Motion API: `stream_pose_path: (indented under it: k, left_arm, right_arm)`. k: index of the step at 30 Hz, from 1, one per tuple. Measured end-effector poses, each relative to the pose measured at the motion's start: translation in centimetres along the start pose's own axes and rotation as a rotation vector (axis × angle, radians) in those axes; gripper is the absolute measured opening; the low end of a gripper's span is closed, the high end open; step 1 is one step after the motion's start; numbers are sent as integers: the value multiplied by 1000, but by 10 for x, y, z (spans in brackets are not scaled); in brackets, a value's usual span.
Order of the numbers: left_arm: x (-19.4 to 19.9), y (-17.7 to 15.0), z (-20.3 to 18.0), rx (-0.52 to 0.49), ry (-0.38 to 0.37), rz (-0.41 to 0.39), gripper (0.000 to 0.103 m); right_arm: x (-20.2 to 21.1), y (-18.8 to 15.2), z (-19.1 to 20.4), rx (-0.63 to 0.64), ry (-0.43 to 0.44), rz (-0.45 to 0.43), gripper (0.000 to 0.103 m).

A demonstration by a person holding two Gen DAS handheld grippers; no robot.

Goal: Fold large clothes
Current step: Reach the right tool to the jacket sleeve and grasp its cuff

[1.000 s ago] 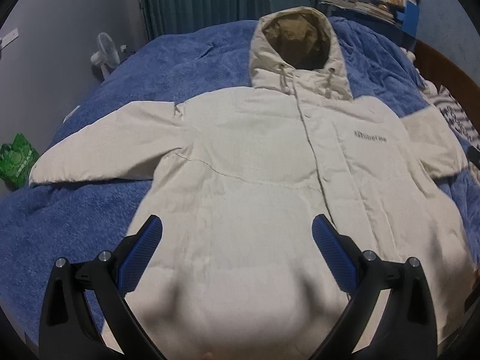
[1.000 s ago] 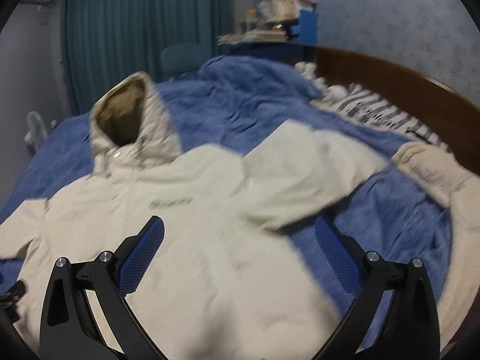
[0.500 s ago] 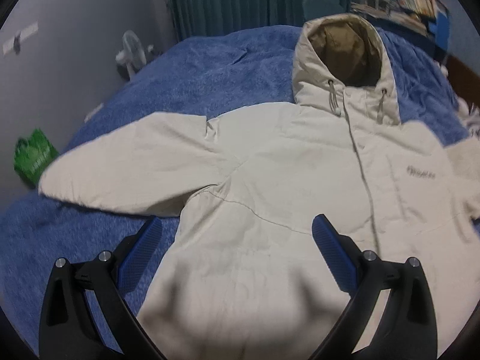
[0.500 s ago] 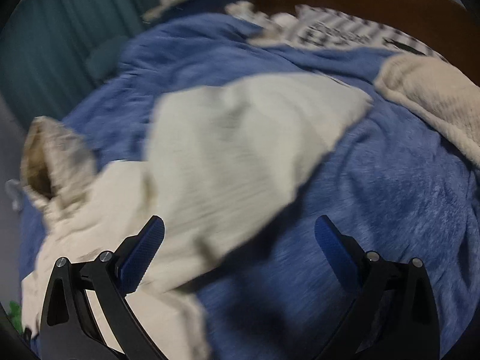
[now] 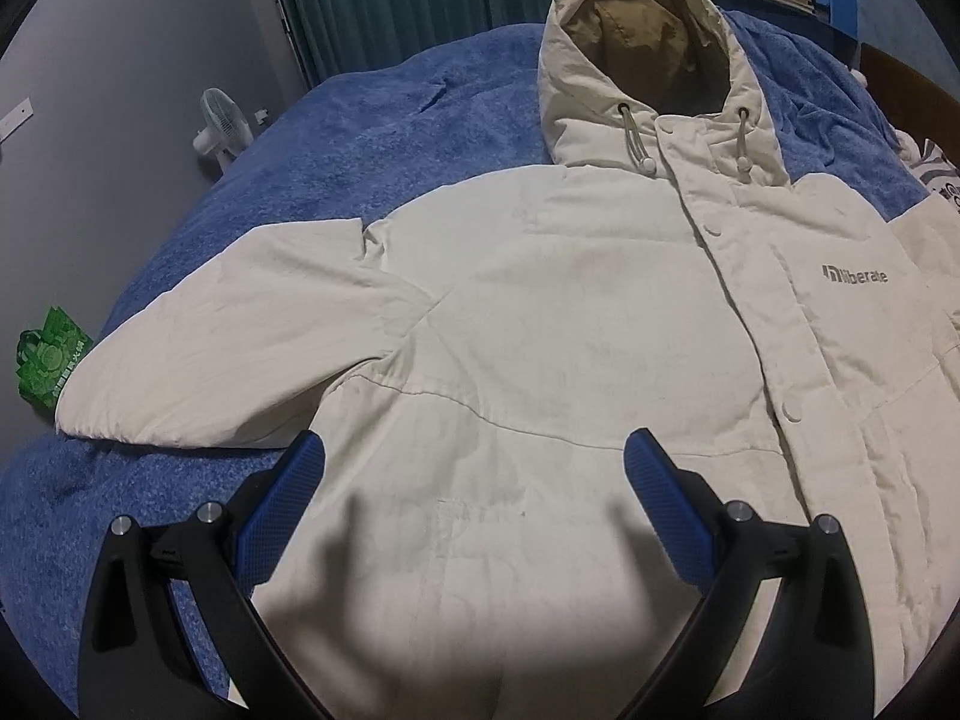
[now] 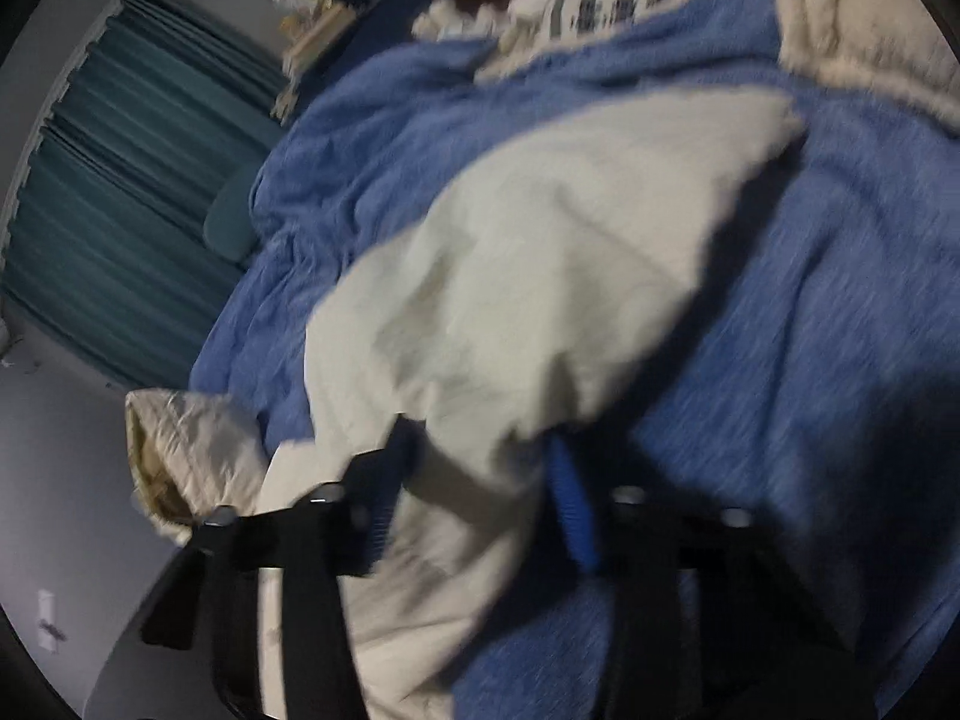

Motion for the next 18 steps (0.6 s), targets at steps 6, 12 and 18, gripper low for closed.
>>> stream_pose_path:
  k: [6,12,18]
  left_arm:
    - [-4,-4,-1,-3,-4,19,95]
    - [-6,-5,-2,-10,4,15,95]
    - [-13,-8,5,22,-3,30,95]
  right_arm:
    - [-4,1,-28,-125,-30,40,77]
    - [-5,4,-37,-147,13,11,76]
    - [0,18,-45,-190,153,-51,15]
Point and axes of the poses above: each gripper's, at about its wrist camera, not at the fingertips, and x roughly against the way its jaws point, z to its left, y to its top, the point moved 7 cm from there along -x, roughly the way its jaws point, and after that the axes turned 2 degrees about -y, right-handed, at the moved point
